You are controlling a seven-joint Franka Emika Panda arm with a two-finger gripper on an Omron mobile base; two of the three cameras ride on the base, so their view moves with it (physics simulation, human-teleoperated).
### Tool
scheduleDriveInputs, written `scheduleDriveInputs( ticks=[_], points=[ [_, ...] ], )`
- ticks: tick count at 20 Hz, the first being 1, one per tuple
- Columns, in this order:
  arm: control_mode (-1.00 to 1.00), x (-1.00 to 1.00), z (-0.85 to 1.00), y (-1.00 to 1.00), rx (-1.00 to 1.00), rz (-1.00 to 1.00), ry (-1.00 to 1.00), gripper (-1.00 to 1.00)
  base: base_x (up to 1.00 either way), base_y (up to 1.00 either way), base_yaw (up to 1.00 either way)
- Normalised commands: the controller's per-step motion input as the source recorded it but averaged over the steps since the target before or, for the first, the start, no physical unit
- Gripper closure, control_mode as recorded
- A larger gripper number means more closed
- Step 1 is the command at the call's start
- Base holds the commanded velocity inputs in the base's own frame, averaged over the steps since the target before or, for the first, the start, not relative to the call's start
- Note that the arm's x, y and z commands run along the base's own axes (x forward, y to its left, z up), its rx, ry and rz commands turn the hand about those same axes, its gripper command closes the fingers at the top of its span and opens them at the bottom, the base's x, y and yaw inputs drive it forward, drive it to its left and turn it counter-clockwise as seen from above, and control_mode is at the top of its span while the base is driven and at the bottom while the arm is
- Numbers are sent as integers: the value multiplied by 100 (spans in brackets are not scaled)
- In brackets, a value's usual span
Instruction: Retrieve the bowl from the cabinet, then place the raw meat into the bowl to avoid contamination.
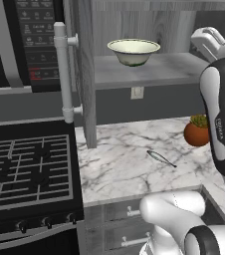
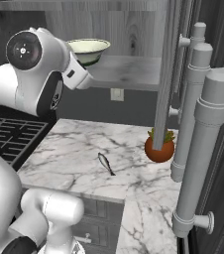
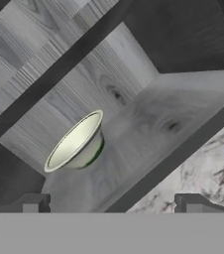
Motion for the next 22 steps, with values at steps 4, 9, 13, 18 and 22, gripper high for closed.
scheduleDriveInputs(
  ticks=[4, 9, 13, 18, 22],
  points=[
    [-100, 19, -13, 14, -2, 0, 6, -100, 0, 0, 0],
    [-100, 26, -4, 8, 0, 0, 3, -100, 0, 0, 0],
    [-100, 31, 0, 4, 2, 0, 2, -100, 0, 0, 0],
    [-100, 34, 0, 5, 2, 0, 2, -100, 0, 0, 0],
    [-100, 37, -2, 7, 2, 0, 2, -100, 0, 0, 0]
  ],
)
